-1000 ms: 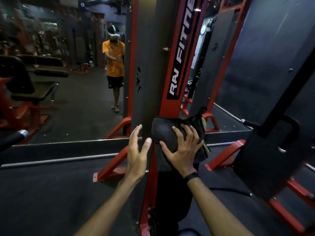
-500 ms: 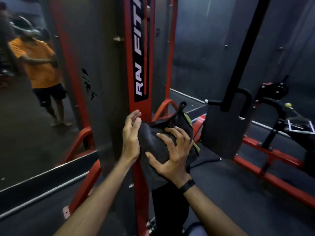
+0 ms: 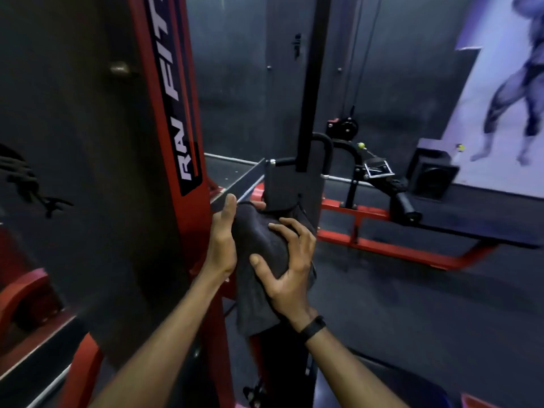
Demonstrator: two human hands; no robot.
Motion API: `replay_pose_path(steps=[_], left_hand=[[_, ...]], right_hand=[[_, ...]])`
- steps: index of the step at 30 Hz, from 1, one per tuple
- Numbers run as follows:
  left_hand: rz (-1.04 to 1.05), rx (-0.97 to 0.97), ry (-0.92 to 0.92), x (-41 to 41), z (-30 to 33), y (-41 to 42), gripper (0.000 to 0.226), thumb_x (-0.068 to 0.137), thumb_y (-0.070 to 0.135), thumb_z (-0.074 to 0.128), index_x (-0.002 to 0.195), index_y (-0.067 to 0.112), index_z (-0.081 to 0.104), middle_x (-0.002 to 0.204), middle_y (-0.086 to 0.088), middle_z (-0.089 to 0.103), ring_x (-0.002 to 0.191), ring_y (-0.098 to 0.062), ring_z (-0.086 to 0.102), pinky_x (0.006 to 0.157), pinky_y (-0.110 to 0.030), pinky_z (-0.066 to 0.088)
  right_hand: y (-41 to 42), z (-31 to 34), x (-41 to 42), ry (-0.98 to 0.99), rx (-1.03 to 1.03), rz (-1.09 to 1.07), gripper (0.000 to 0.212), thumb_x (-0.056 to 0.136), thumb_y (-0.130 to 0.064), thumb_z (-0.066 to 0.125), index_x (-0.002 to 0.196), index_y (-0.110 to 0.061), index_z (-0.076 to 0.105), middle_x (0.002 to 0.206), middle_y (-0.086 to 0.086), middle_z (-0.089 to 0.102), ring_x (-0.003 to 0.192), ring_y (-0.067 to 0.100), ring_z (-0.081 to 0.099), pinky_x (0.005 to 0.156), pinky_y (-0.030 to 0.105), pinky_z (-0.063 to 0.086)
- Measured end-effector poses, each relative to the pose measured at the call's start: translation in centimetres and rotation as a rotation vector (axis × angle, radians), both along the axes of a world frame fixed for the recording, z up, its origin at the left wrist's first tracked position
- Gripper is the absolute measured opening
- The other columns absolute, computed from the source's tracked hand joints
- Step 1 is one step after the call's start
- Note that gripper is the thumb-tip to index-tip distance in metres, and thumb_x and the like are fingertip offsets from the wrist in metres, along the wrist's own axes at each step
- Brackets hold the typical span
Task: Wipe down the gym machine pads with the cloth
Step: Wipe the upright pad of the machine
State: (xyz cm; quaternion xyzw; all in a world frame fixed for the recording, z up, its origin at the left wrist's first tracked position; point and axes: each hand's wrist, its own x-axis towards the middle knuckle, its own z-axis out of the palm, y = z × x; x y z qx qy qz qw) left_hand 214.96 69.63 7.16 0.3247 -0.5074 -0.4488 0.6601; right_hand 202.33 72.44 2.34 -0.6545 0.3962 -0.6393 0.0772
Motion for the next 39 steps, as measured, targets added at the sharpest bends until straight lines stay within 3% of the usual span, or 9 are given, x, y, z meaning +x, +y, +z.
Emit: replay_pose_path(steps=[4, 8, 11, 16, 21, 27, 30, 34, 39], left_hand=[[0.076, -0.023, -0.108, -0.1, -0.6, -1.5, 0.062, 0.09, 0.075, 0.043, 0.096, 0.021, 0.072, 0.106, -0.01, 0.071, 0.104, -0.026, 0.064, 0.107, -0.064, 0.039], [0.226, -0.068, -0.397, -0.7, -0.7, -1.4, 0.059, 0.091, 0.076, 0.028, 0.107, 0.037, 0.069, 0.104, 0.018, 0.071, 0.107, -0.009, 0.064, 0.104, -0.048, 0.045], [0.283, -0.086, -0.619, -0.8, -0.2, -1.0, 0.082, 0.086, 0.084, 0.015, 0.121, 0.035, 0.07, 0.113, 0.013, 0.073, 0.114, -0.01, 0.063, 0.104, -0.041, 0.044], [0.35, -0.097, -0.831, -1.3, 1.0, -0.1, 0.083, 0.085, 0.073, 0.008, 0.118, 0.034, 0.072, 0.11, 0.004, 0.073, 0.113, -0.014, 0.057, 0.098, -0.036, 0.037], [0.382, -0.154, -0.882, -1.3, 0.4, -0.6, 0.075, 0.087, 0.072, 0.021, 0.107, 0.025, 0.076, 0.104, 0.005, 0.074, 0.102, -0.018, 0.059, 0.087, -0.031, 0.037], [0.437, -0.152, -0.917, -1.8, 0.7, -0.1, 0.059, 0.088, 0.064, 0.031, 0.106, 0.03, 0.076, 0.11, 0.015, 0.073, 0.1, -0.009, 0.053, 0.092, -0.029, 0.032], [0.449, -0.138, -0.936, -1.8, 0.4, -0.4, 0.041, 0.09, 0.054, 0.045, 0.108, 0.034, 0.075, 0.113, 0.019, 0.072, 0.104, -0.008, 0.055, 0.097, -0.029, 0.033], [0.459, -0.12, -0.945, -1.8, 0.3, -0.7, 0.038, 0.088, 0.048, 0.047, 0.11, 0.036, 0.075, 0.114, 0.019, 0.071, 0.105, -0.008, 0.054, 0.101, -0.034, 0.037], [0.467, -0.101, -0.95, -1.5, 0.0, -0.7, 0.049, 0.086, 0.055, 0.038, 0.115, 0.037, 0.072, 0.117, 0.017, 0.071, 0.109, -0.013, 0.057, 0.1, -0.044, 0.044]], right_hand=[[-1.9, 1.2, -0.2, -0.109, 0.11, -0.017, 0.046, 0.086, -0.054, 0.063, 0.118, -0.022, 0.066, 0.127, -0.002, 0.057, 0.125, 0.022, 0.049, 0.106, 0.041, 0.039], [-3.4, 0.3, -0.6, -0.312, 0.253, 0.019, 0.042, 0.087, -0.061, 0.056, 0.118, -0.033, 0.063, 0.125, -0.004, 0.06, 0.123, 0.021, 0.052, 0.105, 0.043, 0.042], [-3.2, -2.0, -0.8, -0.435, 0.355, -0.005, 0.042, 0.084, -0.07, 0.052, 0.118, -0.045, 0.056, 0.13, -0.001, 0.059, 0.127, 0.022, 0.051, 0.107, 0.047, 0.042], [1.4, -3.7, 0.8, -0.51, 0.461, -0.12, 0.054, 0.077, -0.072, 0.041, 0.12, -0.039, 0.049, 0.129, -0.004, 0.052, 0.129, 0.016, 0.043, 0.11, 0.038, 0.035], [-1.0, 0.4, 0.9, -0.395, 0.448, -0.133, 0.073, 0.074, -0.079, 0.038, 0.126, -0.031, 0.054, 0.127, -0.013, 0.05, 0.127, 0.013, 0.039, 0.106, 0.038, 0.031], [-6.2, -3.3, -1.4, -0.466, 0.623, -0.086, 0.069, 0.076, -0.091, 0.043, 0.108, -0.033, 0.063, 0.112, 0.006, 0.066, 0.113, 0.03, 0.06, 0.097, 0.056, 0.047], [-3.3, -4.2, -1.6, -0.463, 0.642, -0.128, 0.042, 0.089, -0.07, 0.045, 0.108, -0.035, 0.059, 0.116, 0.003, 0.062, 0.118, 0.03, 0.056, 0.096, 0.044, 0.044], [0.6, -4.0, -0.3, -0.497, 0.668, -0.149, 0.074, 0.074, -0.083, 0.031, 0.13, -0.039, 0.05, 0.13, -0.013, 0.047, 0.131, 0.017, 0.039, 0.11, 0.048, 0.033], [-0.3, 0.9, 0.8, -0.417, 0.563, -0.141, 0.064, 0.068, -0.085, 0.029, 0.116, -0.046, 0.045, 0.132, -0.009, 0.051, 0.129, 0.015, 0.037, 0.106, 0.043, 0.029]])
